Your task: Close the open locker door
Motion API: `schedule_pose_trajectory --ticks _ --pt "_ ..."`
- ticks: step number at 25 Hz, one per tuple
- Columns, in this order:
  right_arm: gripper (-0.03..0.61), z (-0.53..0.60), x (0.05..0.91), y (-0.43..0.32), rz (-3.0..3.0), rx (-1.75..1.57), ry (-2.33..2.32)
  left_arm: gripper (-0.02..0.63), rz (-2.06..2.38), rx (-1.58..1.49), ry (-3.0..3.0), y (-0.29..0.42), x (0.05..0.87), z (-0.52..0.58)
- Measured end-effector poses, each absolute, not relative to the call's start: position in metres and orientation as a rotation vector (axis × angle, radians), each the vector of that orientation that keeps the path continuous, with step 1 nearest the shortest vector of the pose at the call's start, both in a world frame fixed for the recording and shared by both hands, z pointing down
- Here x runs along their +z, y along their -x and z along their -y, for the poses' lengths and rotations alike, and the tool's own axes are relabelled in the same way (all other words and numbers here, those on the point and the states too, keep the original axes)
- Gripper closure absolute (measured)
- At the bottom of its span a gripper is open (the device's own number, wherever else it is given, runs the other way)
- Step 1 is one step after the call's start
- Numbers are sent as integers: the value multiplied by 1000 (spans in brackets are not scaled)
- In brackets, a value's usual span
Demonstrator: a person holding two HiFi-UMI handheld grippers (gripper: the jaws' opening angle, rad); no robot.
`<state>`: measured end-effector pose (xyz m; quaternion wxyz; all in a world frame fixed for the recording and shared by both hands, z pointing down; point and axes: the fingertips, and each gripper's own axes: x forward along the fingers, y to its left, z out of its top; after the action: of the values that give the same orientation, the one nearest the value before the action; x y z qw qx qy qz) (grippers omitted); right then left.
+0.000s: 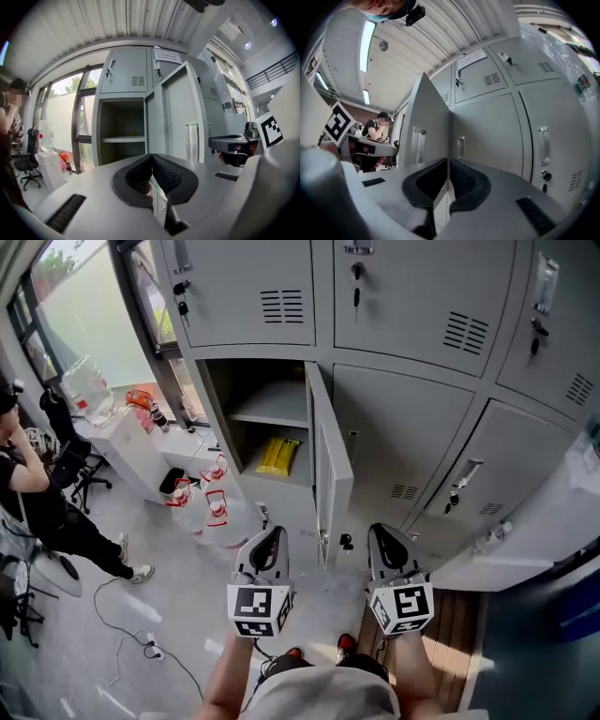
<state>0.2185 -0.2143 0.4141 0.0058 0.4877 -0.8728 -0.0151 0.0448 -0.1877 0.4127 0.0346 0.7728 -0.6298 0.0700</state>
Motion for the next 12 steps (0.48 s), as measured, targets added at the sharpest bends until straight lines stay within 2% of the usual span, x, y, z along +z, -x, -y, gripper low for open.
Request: schedule_pose_trajectory --ticks 12 --pt "549 225 414 -188 2991 -65 -1061 592 2257 223 -2073 -40 412 158"
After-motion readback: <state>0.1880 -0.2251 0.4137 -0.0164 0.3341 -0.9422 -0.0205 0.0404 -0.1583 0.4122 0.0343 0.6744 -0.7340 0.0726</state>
